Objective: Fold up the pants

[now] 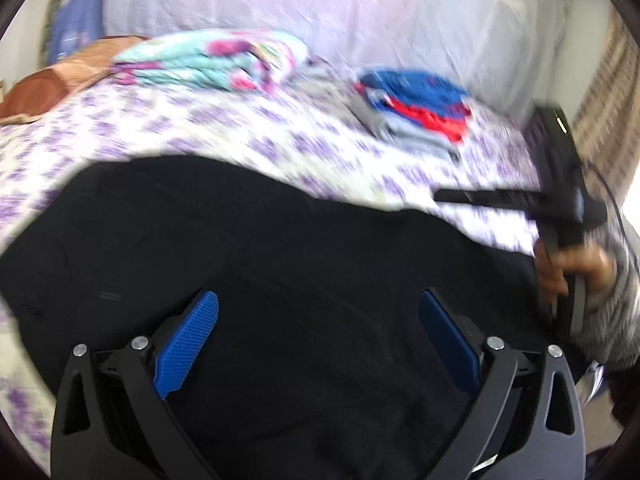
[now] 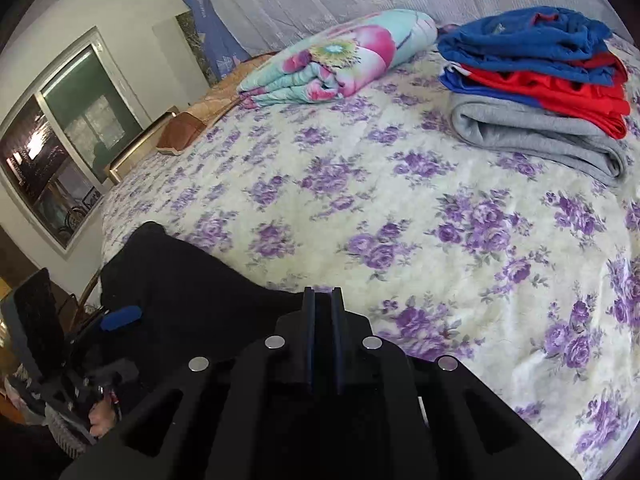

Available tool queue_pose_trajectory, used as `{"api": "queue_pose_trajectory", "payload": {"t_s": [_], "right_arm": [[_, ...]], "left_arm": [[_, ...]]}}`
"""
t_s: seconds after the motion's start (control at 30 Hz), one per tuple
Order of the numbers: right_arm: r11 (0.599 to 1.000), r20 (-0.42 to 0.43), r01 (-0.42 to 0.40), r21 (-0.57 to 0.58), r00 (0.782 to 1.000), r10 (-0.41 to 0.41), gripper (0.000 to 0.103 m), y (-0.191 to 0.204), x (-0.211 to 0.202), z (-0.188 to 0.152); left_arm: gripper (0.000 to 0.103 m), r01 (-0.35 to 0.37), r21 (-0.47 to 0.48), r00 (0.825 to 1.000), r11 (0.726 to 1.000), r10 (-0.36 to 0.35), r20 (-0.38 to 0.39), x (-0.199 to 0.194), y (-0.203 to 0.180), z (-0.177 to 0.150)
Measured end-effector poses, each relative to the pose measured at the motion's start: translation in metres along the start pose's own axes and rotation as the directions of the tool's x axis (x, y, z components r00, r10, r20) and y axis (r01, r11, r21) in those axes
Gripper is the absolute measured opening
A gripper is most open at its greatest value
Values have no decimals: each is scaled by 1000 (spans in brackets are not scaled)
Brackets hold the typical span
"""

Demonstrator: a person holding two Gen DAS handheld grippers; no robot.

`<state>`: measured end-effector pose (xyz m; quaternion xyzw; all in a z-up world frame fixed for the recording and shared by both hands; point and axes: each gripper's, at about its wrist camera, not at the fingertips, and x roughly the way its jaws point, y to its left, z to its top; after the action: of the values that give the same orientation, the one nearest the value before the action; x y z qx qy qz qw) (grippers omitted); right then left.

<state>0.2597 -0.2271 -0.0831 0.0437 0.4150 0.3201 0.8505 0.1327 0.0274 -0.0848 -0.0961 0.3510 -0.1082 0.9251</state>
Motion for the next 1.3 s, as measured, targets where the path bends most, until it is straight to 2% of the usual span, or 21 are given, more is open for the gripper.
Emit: {"api": "queue_pose_trajectory", "payload": {"t_s": [0.07, 0.17, 0.2, 0.23, 0.27, 0.3, 0.33, 0.4, 0.47, 0.53, 0.6, 0.63, 0.67, 0.73, 0.77, 0.87, 0.97, 1.07, 1.3], "right_arm": [[999, 6, -41, -21, 999, 41, 9, 14, -1, 0], [995, -6, -89, -42, 996, 89, 10, 31, 8, -1], [994, -16, -95, -44, 995, 95, 13, 34, 14, -2], [994, -28, -97, -40, 995, 96, 25, 35, 20, -4], [996, -50, -86, -32, 995, 84, 31, 33, 30, -6], [998, -86, -64, -23, 994, 61, 36, 29, 41, -10], [998, -120, -61, -5, 991, 60, 32, 23, 52, -15], [996, -111, -80, 40, 990, 84, 27, 14, 54, -17], [996, -75, -76, 47, 994, 80, 31, 17, 40, -13], [997, 0, -78, 17, 997, 78, 36, 26, 20, -10], [996, 10, -87, -17, 996, 87, 45, 34, 13, -8], [997, 0, -76, -28, 997, 76, 53, 36, 16, -10], [998, -21, -60, -34, 998, 59, 55, 36, 23, -11], [999, -102, -31, -15, 994, 30, 56, 28, 49, -21], [999, -92, -48, -10, 995, 47, 56, 25, 52, -23], [999, -68, -51, 11, 996, 52, 55, 27, 39, -19], [997, -15, -71, 14, 997, 71, 56, 30, 15, -19], [996, 33, -82, 27, 996, 81, 63, 29, -9, -24], [990, 105, -88, 109, 992, 77, 70, 13, -54, -50]], "left_arm": [[98, -66, -31, 997, 997, 67, 32, -12, 15, 7], [98, -136, -131, 990, 982, 141, 29, -20, 47, 14], [98, -122, -169, 992, 978, 125, 10, -18, 59, 14], [98, -93, -189, 996, 978, 93, -6, -14, 66, 14], [98, -84, -199, 996, 976, 83, -12, -11, 70, 14], [98, -97, -186, 995, 978, 96, -13, -7, 70, 13], [98, -128, -150, 992, 980, 127, -13, -5, 64, 13], [98, -224, -60, 975, 973, 224, -13, 4, 48, 10], [98, -284, -21, 959, 959, 284, -5, 4, 40, 7], [98, -253, -55, 967, 966, 255, 27, -7, 39, 11], [98, -203, -91, 975, 975, 209, 73, -22, 43, 16], [98, -217, -94, 972, 972, 224, 74, -23, 45, 20], [98, -244, -98, 967, 965, 250, 55, -20, 51, 22], [98, -265, -139, 964, 954, 266, -8, -3, 71, 20], [98, -265, -155, 964, 952, 264, -30, 5, 79, 16], [98, -311, -113, 950, 944, 313, 3, 1, 71, 14], [98, -244, -158, 966, 957, 255, 50, -19, 71, 20], [98, -219, -186, 969, 958, 237, 77, -36, 72, 23], [98, -147, -218, 983, 965, 166, 72, -55, 71, 22]]}}
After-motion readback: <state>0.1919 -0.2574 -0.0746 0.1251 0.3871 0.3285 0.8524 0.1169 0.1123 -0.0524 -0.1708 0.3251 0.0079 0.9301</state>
